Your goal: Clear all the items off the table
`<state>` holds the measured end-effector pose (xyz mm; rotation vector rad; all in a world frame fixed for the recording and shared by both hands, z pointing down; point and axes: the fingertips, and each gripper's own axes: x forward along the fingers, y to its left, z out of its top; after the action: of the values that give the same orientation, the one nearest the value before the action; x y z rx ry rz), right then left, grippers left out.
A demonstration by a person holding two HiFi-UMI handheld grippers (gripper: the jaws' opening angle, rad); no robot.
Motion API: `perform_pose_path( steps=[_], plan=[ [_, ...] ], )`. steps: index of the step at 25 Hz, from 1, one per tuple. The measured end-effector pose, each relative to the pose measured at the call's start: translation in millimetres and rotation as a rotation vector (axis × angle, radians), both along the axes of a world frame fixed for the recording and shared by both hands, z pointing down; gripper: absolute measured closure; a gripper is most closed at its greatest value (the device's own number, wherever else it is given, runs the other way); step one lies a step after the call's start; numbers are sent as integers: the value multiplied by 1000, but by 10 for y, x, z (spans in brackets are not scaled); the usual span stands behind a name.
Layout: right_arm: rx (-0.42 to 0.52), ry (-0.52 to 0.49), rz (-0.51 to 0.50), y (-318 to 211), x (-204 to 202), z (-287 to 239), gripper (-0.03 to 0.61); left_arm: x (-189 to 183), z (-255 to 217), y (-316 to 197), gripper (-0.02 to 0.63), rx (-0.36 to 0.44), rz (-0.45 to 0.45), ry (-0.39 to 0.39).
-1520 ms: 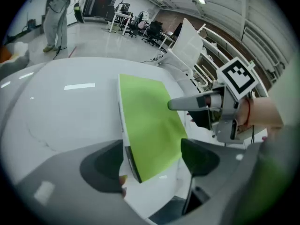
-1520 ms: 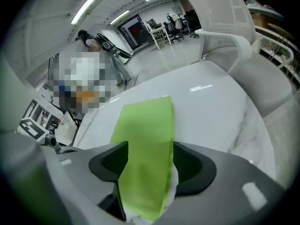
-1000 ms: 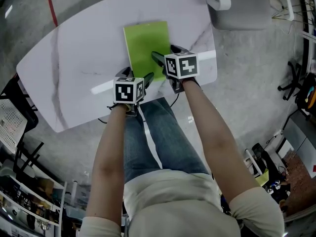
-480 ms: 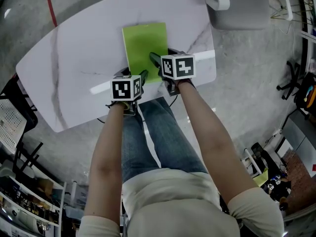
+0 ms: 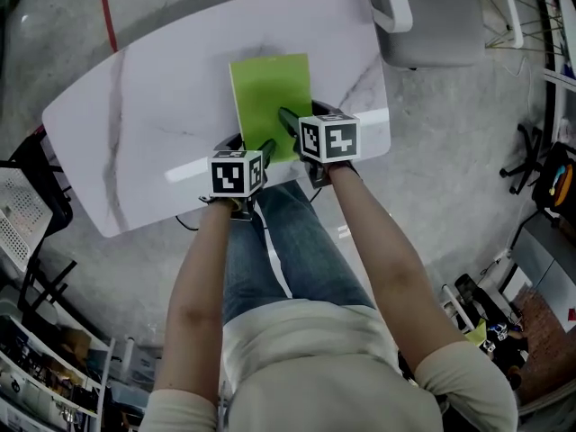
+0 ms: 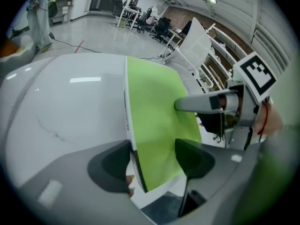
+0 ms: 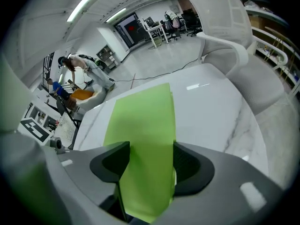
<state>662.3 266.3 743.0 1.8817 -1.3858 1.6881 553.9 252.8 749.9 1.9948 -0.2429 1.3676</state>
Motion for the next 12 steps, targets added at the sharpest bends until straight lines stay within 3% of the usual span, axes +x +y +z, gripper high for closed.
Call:
perform_pose_path(
  steps=[12],
  plan=[
    [53, 74, -27, 58, -74, -895, 301, -77, -810, 59, 316, 46, -4, 89]
  ],
)
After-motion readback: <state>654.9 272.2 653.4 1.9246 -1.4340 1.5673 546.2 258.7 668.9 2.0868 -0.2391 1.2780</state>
